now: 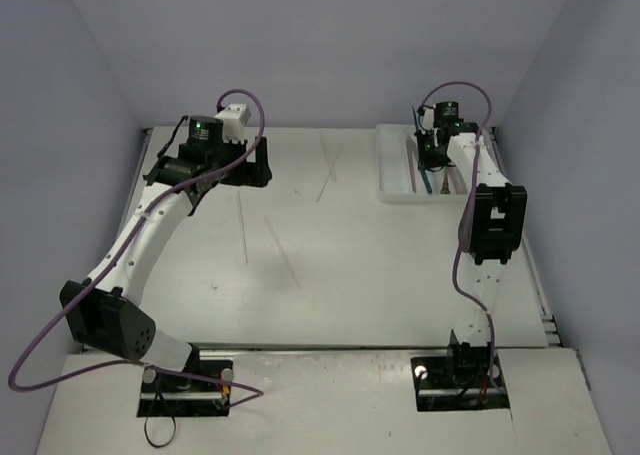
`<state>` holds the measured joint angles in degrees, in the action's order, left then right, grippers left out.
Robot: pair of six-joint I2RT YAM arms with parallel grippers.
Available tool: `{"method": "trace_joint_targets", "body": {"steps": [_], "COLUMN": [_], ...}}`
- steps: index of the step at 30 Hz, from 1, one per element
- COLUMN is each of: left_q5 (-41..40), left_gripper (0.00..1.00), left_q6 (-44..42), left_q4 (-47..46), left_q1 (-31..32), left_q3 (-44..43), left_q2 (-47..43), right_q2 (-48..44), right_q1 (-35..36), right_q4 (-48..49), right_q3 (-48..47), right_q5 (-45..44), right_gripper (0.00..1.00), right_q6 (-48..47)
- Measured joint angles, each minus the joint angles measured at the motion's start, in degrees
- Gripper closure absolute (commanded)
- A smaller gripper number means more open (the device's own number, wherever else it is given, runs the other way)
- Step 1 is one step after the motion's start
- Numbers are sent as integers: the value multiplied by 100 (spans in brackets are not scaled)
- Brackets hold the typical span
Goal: Sort the eating utensils into containers
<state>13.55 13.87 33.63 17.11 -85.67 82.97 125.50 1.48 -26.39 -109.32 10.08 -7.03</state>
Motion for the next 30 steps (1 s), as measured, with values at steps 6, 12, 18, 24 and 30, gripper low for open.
{"method": "trace_joint_targets", "body": {"steps": [6, 12, 18, 24, 30], "left_q5": [-5, 48, 75, 104, 107], "left_gripper": [11, 11, 11, 11, 11], "left_q6": [4, 28, 37, 90, 137], "left_q4": [0, 0, 0, 0, 0], "left_q1": [-56, -108, -127, -177, -214], "left_q3": [0, 0, 0, 0, 0], "left_q2": [31, 144, 258, 336, 415], "right_q2": [403, 638, 664, 666, 696], "right_q1": [0, -23, -56, -81, -81], "right_q4": [11, 3, 2, 5, 7], "right_q3": [-123, -156, -224, -266, -266], "right_q5": [82, 145, 177, 195, 195], "right_gripper": [100, 100, 100, 97, 92], "right_q6": [13, 79, 101, 119, 119]}}
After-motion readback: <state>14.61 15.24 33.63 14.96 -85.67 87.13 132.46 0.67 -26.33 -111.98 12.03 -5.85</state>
